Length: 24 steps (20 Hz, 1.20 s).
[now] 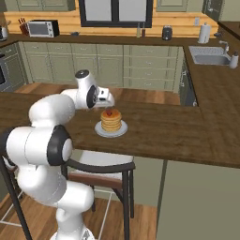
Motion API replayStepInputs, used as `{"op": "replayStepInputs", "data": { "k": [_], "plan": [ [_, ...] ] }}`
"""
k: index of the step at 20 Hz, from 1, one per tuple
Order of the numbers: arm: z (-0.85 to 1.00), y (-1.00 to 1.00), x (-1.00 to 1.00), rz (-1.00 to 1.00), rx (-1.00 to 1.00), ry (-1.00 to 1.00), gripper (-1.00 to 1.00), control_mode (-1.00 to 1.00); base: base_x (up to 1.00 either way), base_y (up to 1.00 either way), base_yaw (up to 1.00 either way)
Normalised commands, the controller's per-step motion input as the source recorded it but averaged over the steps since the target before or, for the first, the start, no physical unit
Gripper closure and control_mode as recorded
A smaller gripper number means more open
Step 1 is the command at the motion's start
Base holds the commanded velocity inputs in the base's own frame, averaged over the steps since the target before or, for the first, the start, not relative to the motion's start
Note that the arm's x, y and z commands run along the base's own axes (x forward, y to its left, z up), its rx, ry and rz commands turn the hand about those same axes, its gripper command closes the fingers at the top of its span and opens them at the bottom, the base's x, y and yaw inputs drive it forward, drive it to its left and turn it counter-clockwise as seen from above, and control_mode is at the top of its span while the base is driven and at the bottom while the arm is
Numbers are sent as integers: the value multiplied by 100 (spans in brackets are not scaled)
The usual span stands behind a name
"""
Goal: Take the strawberry from the fridge and place it on top of the pancake, located on the dining counter.
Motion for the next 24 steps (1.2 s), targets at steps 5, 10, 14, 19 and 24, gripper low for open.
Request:
{"op": "replayStepInputs", "data": {
  "k": [5,10,14,19,24],
  "plan": [
    [14,20,-100,-3,0,1,-100,-100,0,0,0],
    [0,4,-96,0,0,14,-100,-100,0,0,0],
    [0,23,-93,0,0,8,-100,-100,0,0,0],
    [0,88,-51,12,-16,5,-100,-100,0,0,0],
    [0,76,-17,10,-13,9,-100,-100,0,0,0]
  ]
}}
